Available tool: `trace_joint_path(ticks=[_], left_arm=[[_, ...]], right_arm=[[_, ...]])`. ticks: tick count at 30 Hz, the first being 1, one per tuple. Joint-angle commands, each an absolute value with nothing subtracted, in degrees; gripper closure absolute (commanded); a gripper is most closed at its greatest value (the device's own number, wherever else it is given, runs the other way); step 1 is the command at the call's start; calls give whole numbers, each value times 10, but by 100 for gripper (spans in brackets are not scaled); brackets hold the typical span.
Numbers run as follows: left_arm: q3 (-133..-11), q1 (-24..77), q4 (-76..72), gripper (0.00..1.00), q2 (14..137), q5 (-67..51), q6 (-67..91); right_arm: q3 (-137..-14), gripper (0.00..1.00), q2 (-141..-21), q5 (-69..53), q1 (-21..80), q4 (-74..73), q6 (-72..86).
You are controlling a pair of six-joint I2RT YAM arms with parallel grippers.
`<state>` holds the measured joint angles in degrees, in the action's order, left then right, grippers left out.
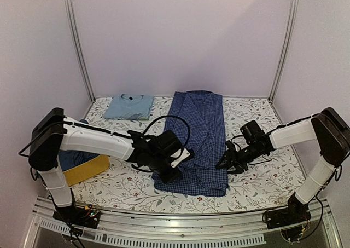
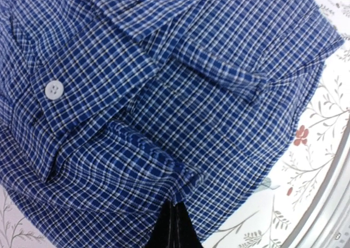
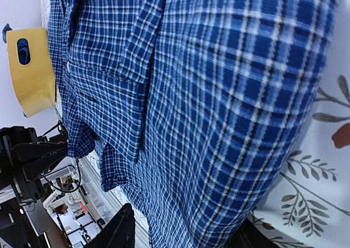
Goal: Fold and stack the mixed laundry pile
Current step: Adjust the rectangle-folded shirt at the center of the board.
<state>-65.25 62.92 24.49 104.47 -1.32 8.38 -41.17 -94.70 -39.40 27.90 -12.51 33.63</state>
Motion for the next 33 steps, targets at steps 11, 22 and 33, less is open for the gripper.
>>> trace_joint_path(ticks=[11,22,33], left_arm=[[-617,637,77,100,1062,-113,116],[-595,637,62,99,1110,-146,133],[-577,614,187,49,896,-102,203]], right_arm=[[-369,59,-981,-418,279,-91,353],[-370,57,-990,-428,279,-85,351],[-385,34,-898,-395,273,-194,321]])
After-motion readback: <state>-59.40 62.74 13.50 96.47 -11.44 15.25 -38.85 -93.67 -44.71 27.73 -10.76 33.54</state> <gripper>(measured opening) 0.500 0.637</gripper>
